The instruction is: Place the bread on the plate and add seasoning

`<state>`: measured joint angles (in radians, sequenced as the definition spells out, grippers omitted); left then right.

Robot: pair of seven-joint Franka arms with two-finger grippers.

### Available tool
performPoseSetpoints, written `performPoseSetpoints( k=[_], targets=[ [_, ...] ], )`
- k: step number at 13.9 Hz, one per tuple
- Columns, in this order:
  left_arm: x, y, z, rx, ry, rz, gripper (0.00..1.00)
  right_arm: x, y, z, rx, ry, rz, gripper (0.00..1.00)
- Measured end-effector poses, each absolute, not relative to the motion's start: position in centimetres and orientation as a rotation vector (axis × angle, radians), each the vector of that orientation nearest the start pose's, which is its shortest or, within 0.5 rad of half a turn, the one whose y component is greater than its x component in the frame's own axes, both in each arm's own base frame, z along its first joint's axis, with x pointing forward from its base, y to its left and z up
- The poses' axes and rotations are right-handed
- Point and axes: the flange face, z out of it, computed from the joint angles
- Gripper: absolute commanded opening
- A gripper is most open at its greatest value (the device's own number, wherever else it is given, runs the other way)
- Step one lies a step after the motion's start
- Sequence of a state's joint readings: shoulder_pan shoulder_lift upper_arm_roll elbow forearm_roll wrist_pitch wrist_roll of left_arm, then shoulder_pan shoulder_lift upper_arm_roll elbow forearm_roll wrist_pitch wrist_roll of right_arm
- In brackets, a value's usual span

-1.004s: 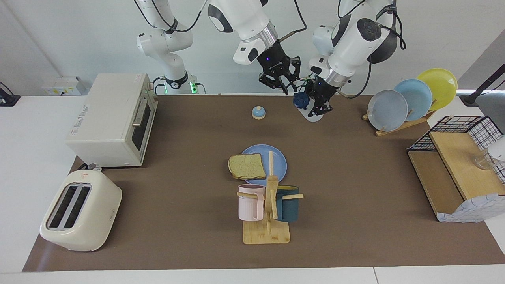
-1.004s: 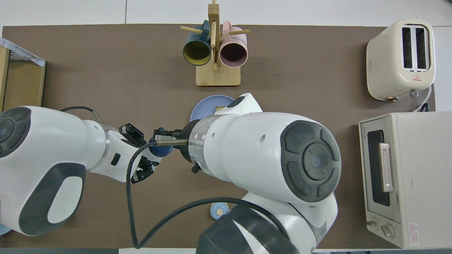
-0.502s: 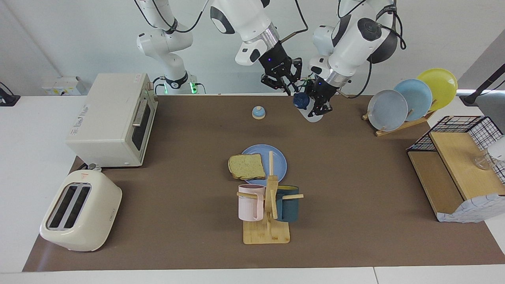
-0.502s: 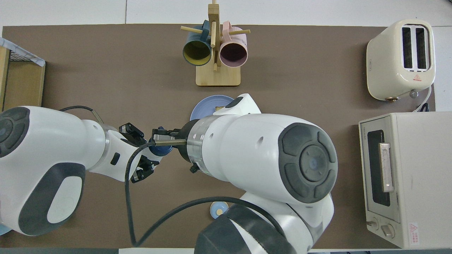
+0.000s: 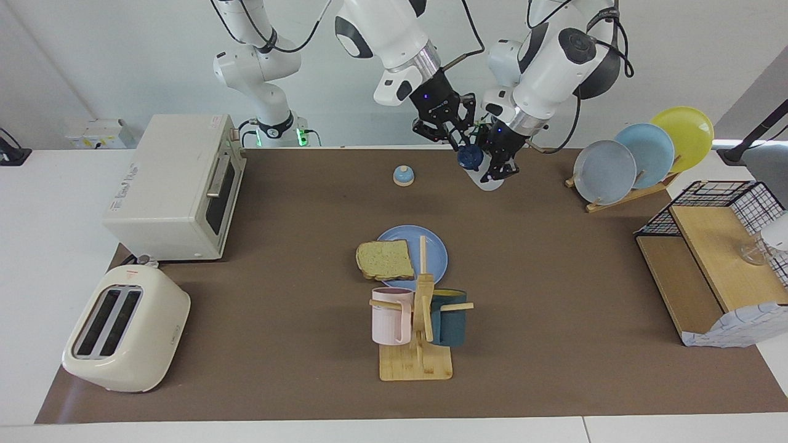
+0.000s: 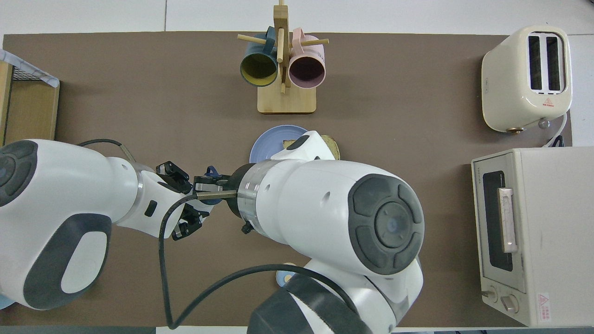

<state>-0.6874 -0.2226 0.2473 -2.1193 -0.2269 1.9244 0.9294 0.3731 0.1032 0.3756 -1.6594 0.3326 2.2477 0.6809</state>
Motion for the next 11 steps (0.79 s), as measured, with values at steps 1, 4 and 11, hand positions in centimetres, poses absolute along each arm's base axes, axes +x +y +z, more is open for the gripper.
performPoseSetpoints(
  k=[1,4,11],
  targets=[
    [44.28,-21.82,50.92,-2.705,2.050,-0.141,0.00,46.54,42.97,59.93,-2.557,0.113,-0.188,0.24],
    [44.30,-21.79,50.92,-2.706,2.049,-0.142,0.00,46.62,42.93,59.90,-2.556,0.115,-0.190,0.13],
    [44.34,-21.69,50.87,-2.714,2.043,-0.144,0.00,46.83,42.84,59.88,-2.552,0.120,-0.195,0.00]
  ],
)
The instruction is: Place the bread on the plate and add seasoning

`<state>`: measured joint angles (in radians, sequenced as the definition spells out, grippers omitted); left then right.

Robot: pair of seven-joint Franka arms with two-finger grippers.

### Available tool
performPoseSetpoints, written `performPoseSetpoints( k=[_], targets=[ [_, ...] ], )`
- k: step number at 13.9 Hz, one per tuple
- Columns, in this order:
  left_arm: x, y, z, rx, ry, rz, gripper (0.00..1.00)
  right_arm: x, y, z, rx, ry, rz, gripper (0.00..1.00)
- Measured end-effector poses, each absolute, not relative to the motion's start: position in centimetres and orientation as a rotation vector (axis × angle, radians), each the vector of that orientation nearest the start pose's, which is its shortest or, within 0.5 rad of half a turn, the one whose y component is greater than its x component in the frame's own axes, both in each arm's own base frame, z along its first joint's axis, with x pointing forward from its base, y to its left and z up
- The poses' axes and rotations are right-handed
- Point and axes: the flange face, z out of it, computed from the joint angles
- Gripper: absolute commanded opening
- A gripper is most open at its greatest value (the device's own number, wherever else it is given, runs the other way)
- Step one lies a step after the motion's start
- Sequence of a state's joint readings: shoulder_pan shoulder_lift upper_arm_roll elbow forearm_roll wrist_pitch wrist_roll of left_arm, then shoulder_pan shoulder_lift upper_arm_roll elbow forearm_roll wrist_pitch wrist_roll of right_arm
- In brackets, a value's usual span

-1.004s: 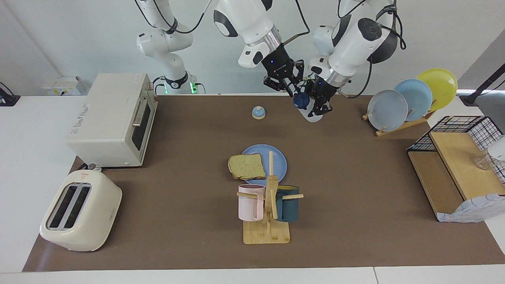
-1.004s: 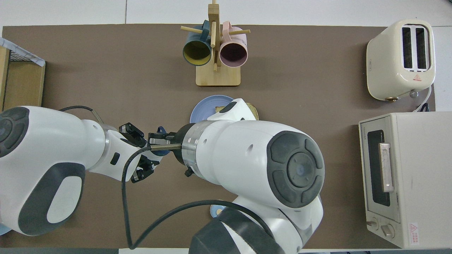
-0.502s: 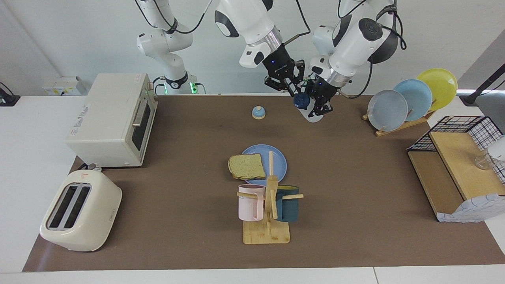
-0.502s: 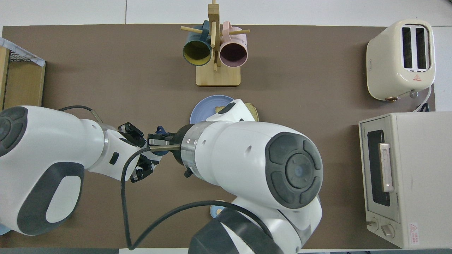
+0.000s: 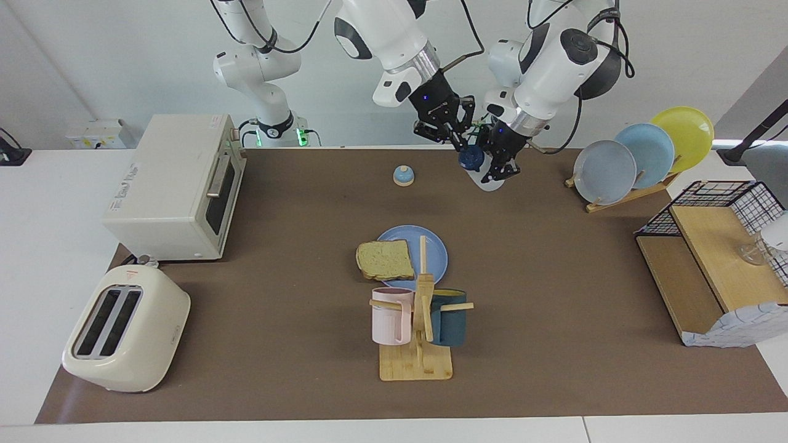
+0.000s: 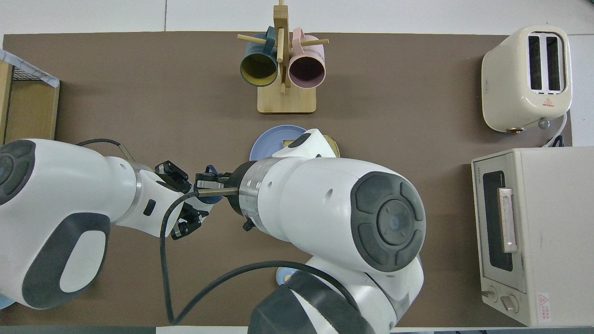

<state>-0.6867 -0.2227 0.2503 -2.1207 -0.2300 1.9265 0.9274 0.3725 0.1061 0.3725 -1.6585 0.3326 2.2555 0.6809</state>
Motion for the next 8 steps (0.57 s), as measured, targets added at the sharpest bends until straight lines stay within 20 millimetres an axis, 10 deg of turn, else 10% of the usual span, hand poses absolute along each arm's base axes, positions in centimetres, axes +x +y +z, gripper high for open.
performPoseSetpoints(
  k=[8],
  targets=[
    [44.71,-21.26,51.11,-2.734,2.017,-0.173,0.00,47.79,42.85,59.67,-2.457,0.345,-0.137,0.00]
  ],
)
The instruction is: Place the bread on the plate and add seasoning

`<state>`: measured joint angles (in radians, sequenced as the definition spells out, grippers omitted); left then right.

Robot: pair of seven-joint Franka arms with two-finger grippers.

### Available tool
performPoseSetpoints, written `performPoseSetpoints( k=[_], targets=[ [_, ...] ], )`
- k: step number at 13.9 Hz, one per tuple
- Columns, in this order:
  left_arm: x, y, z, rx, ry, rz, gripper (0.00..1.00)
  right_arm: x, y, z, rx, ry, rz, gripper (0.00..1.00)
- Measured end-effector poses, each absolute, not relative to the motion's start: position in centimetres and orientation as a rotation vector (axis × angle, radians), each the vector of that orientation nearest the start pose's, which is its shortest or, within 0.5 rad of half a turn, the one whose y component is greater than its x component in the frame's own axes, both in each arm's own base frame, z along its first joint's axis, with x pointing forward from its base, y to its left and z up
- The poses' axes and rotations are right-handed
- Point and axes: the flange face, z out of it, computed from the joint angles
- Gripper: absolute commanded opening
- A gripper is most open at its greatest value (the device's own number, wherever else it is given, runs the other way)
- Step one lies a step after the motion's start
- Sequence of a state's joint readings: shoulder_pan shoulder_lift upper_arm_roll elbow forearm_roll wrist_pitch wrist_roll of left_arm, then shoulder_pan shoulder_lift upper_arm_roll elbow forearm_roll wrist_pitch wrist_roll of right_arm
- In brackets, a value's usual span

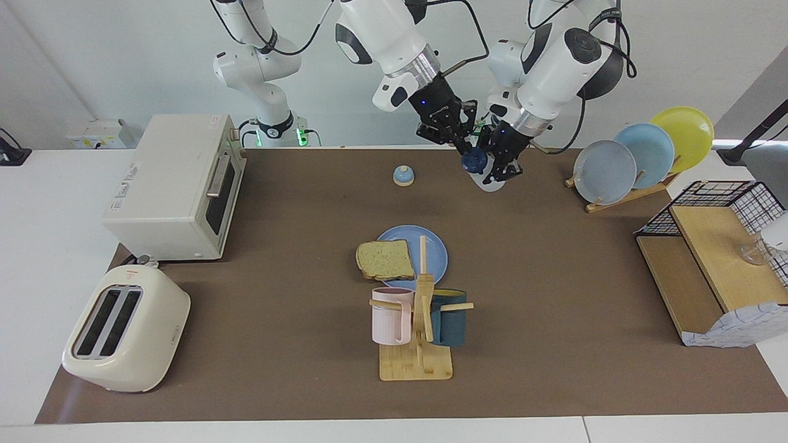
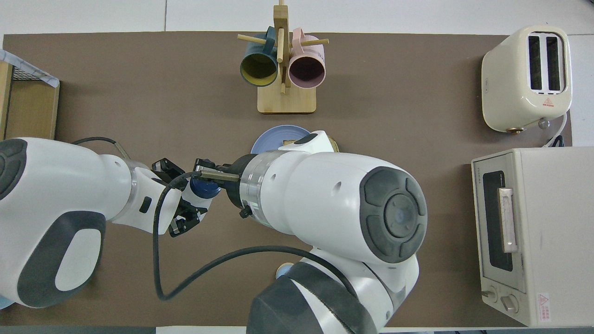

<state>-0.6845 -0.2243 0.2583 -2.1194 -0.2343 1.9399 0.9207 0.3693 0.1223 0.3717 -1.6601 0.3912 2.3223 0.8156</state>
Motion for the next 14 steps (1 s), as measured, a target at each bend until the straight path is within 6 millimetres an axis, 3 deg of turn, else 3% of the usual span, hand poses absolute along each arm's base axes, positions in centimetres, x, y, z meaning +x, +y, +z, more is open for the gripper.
performPoseSetpoints(
  k=[11,14],
  targets=[
    [45.5,-20.2,51.8,-2.761,1.968,-0.223,0.00,48.7,42.4,59.1,-2.246,0.573,-0.108,0.00],
    [45.0,-20.7,51.4,-2.747,1.995,-0.197,0.00,49.1,41.8,59.9,-2.192,0.602,-0.142,0.00]
  ],
)
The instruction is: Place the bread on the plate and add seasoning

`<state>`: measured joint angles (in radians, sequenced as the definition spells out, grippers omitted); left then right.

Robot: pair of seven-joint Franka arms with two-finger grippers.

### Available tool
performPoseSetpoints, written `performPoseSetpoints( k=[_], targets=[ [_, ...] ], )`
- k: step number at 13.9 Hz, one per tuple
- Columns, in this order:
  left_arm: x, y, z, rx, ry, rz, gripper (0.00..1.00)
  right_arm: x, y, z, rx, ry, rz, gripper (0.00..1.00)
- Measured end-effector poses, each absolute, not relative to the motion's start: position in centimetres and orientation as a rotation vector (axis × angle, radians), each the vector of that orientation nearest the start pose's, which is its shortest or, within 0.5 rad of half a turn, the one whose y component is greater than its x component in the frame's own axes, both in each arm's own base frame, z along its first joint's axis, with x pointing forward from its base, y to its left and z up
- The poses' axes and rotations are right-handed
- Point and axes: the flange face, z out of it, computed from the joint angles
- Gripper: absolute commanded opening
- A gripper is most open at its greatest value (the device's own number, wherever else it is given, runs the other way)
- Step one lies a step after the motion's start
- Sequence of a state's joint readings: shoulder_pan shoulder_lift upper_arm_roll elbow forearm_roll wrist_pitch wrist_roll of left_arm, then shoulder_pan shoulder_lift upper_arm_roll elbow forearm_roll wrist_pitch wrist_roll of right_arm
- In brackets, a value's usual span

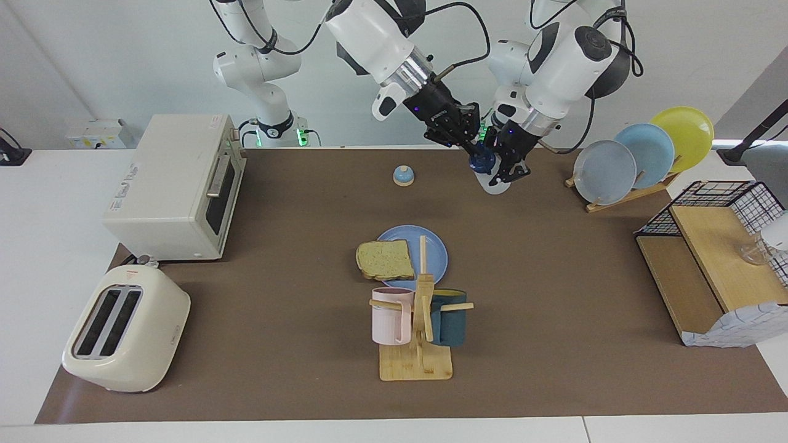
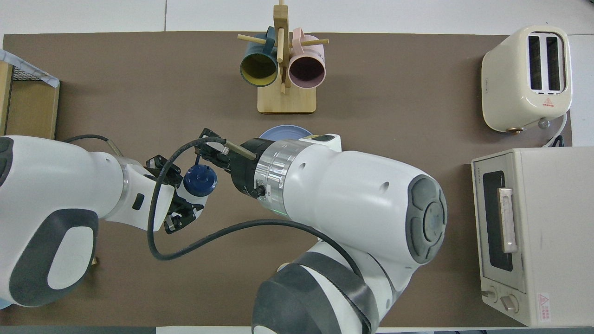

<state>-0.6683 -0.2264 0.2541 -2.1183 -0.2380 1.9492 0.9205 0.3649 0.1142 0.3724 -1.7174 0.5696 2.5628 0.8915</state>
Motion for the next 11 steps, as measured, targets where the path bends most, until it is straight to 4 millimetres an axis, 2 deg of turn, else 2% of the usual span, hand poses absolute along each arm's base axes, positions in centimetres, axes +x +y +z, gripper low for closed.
performPoseSetpoints(
  k=[3,4,6,8,9,11],
  targets=[
    [44.8,-21.1,51.4,-2.738,2.007,-0.196,0.00,49.2,41.6,60.0,-2.187,0.609,-0.141,0.00],
    [44.8,-21.1,51.4,-2.738,2.007,-0.196,0.00,49.3,41.5,60.0,-2.187,0.610,-0.141,0.99],
    [44.8,-21.1,51.3,-2.739,2.007,-0.193,0.00,49.5,41.2,59.8,-2.194,0.611,-0.138,1.00],
    [44.7,-21.0,51.0,-2.742,2.007,-0.179,0.00,50.1,39.7,59.7,-2.275,0.523,-0.153,1.00],
    [44.7,-21.0,51.0,-2.743,2.006,-0.177,0.00,50.8,38.2,59.4,-2.363,0.429,-0.176,1.00],
    [44.8,-20.9,51.0,-2.744,2.003,-0.182,0.00,52.7,33.8,58.8,-2.537,0.286,-0.206,1.00]
  ],
)
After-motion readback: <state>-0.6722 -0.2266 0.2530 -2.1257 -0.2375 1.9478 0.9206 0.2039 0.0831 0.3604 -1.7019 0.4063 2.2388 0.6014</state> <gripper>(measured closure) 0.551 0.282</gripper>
